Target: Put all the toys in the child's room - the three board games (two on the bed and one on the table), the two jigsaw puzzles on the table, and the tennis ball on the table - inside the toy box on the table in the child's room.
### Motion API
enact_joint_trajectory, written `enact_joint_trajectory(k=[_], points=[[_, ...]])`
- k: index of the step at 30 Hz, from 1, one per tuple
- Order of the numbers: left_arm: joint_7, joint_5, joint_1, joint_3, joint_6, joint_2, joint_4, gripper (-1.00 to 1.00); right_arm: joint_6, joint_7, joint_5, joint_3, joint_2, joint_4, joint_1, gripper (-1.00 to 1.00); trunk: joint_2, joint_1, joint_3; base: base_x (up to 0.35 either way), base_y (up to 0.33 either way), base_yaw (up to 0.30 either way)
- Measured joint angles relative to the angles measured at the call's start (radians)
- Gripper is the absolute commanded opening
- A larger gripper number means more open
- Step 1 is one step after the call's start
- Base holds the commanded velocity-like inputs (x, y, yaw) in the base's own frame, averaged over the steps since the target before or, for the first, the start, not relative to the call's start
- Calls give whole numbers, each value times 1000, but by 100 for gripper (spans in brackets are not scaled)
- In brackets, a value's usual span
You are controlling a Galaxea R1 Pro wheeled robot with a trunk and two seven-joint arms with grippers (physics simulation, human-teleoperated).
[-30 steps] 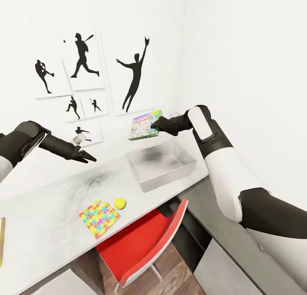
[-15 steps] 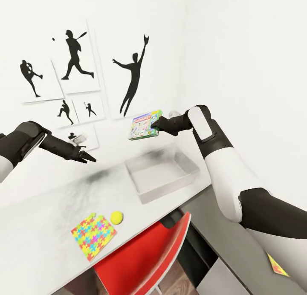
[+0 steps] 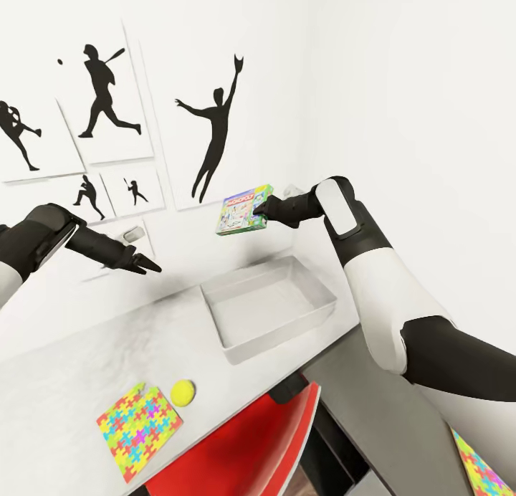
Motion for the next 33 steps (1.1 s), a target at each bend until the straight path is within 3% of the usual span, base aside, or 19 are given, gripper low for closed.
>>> enact_joint_trajectory(k=[16,33], points=[[0,0,0,0,0,0,0,100,-3,0,2,1,0,-1,0,-100,0,0,0,134,60,0],[0,0,0,1,0,1,0,100,-3,-1,0,0,0,-1,0,-100,0,0,0,13,2,0]])
